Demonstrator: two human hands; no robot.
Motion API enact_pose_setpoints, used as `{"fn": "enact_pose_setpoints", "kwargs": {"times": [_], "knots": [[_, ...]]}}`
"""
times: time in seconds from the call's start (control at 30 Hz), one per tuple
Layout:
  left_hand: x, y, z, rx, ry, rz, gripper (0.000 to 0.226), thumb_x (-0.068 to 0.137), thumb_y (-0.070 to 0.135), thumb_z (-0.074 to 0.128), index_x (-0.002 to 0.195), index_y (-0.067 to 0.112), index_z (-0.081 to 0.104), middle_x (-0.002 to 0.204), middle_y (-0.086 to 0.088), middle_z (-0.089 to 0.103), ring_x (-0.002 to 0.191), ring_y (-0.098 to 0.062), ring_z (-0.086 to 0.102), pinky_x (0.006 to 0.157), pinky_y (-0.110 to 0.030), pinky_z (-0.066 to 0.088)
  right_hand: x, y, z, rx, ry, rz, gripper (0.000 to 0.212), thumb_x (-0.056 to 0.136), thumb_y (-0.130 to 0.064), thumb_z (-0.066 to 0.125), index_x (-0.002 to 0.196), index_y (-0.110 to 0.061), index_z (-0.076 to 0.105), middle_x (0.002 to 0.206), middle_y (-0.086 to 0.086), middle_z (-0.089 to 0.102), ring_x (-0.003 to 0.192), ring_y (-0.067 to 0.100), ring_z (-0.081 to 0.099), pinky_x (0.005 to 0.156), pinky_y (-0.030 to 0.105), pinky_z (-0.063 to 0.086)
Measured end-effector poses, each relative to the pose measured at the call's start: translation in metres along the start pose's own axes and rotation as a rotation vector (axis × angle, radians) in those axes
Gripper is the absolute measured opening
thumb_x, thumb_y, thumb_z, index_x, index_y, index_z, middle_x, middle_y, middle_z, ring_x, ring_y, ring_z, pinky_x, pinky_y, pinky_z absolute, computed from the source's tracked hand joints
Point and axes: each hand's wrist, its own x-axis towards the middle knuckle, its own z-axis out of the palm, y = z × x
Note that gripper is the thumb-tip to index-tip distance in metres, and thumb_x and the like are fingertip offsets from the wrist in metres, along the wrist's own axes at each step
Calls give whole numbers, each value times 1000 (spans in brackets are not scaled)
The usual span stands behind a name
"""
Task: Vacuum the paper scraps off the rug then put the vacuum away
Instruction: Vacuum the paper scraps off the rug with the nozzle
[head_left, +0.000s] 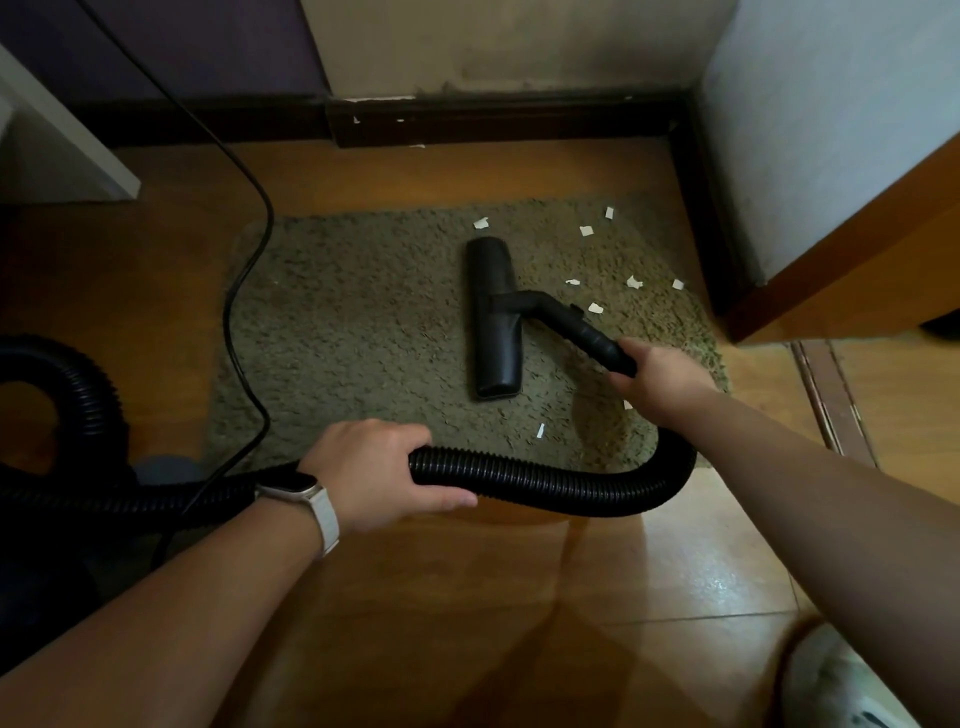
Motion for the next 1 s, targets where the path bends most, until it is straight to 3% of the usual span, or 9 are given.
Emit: {"fn": "enact_pose_setpoints", "kwargs": {"times": [0.1,0.27,0.43,0.53,0.77,1.0], "knots": [[-1,0,2,13,-9,9,89,45,107,8,75,35,51,64,16,55,60,3,51,52,-22,35,-4,-4,2,-52,23,-18,27,94,-46,56,120,-43,51,73,-13,54,60,5,51,45,22,35],[-2,0,2,-2,-5,-11,93,44,108,8,74,32,53,63,15,55,58,2,51,51,-23,36,-4,6,0,-12,55,83,25,93,-42,57,117,-38,53,72,-9,58,60,11,56,46,24,39],[-1,1,-1,-5,1,-4,92,48,107,8,76,32,53,64,15,56,60,1,53,57,-23,46,-2,19,-9,-16,99,205,33,94,-42,56,127,-35,52,74,-5,56,66,19,57,52,28,47],[-1,2,-3,-9,5,0,90,49,106,8,75,32,52,64,15,56,60,2,52,55,-21,43,-3,22,-10,-6,109,246,28,95,-39,57,122,-34,53,77,-2,57,69,21,58,54,29,48],[-7,-3,-4,-1,25,-3,86,50,105,15,75,32,53,62,15,55,57,3,50,49,-21,30,4,5,-6,42,93,198,28,94,-39,58,121,-34,54,77,-6,55,70,22,58,55,29,46],[-12,-7,-8,-6,26,-30,88,49,107,14,74,31,52,62,14,55,58,2,50,50,-23,30,22,-17,-4,94,46,132,25,94,-42,58,117,-34,56,76,-8,56,62,10,53,48,24,36]]}}
